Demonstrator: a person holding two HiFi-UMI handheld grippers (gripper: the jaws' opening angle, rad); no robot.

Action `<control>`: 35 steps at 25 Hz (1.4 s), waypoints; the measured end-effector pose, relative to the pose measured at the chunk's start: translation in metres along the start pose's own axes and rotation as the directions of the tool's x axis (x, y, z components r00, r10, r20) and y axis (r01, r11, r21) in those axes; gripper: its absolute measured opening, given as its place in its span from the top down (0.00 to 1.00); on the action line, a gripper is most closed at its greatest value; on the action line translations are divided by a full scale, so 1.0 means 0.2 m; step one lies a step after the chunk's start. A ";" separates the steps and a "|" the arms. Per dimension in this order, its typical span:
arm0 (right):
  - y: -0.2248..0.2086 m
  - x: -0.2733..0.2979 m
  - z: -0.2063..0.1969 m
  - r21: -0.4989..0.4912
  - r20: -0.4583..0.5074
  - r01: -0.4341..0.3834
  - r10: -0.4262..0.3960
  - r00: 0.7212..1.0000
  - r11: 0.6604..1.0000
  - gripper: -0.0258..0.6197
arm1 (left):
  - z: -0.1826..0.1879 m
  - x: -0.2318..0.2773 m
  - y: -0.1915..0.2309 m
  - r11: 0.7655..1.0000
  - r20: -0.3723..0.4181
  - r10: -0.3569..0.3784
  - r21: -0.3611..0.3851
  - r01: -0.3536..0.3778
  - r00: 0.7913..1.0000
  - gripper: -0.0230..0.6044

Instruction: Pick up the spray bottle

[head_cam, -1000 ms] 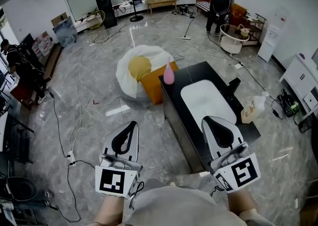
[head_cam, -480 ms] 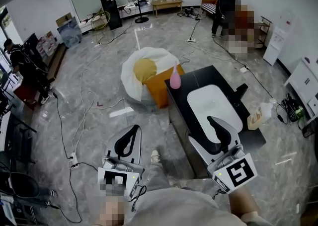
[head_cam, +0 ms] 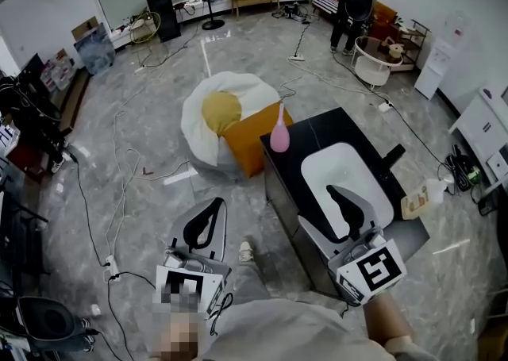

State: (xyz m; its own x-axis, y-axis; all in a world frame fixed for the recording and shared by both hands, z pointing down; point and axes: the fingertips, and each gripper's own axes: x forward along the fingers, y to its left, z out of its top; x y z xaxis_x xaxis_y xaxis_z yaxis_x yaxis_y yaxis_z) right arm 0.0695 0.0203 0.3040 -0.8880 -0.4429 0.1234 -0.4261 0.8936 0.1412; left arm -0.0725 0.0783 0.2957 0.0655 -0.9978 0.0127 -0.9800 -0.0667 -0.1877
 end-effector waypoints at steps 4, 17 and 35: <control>-0.16 0.26 -0.02 0.024 -0.034 0.039 -0.038 0.999 0.999 0.51 | -0.05 0.24 0.18 0.999 -0.019 -0.033 -0.007 0.033 0.999 0.93; -0.65 1.06 -0.26 0.113 -0.191 0.237 -0.213 0.958 0.965 0.49 | -0.28 1.03 0.65 0.971 -0.070 -0.231 -0.075 0.226 0.970 0.93; -0.99 1.54 -0.82 0.278 -0.412 0.369 -0.237 0.880 0.887 0.49 | -0.72 1.61 0.68 0.910 -0.199 -0.407 -0.166 0.379 0.891 0.93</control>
State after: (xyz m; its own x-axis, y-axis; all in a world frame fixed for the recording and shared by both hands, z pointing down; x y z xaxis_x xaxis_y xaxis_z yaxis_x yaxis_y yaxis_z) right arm -0.0910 -0.3060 0.4756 -0.6092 -0.6316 0.4795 -0.7537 0.6493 -0.1023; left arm -0.2122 -0.2517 0.4149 0.4199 -0.8621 0.2835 -0.8987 -0.4386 -0.0028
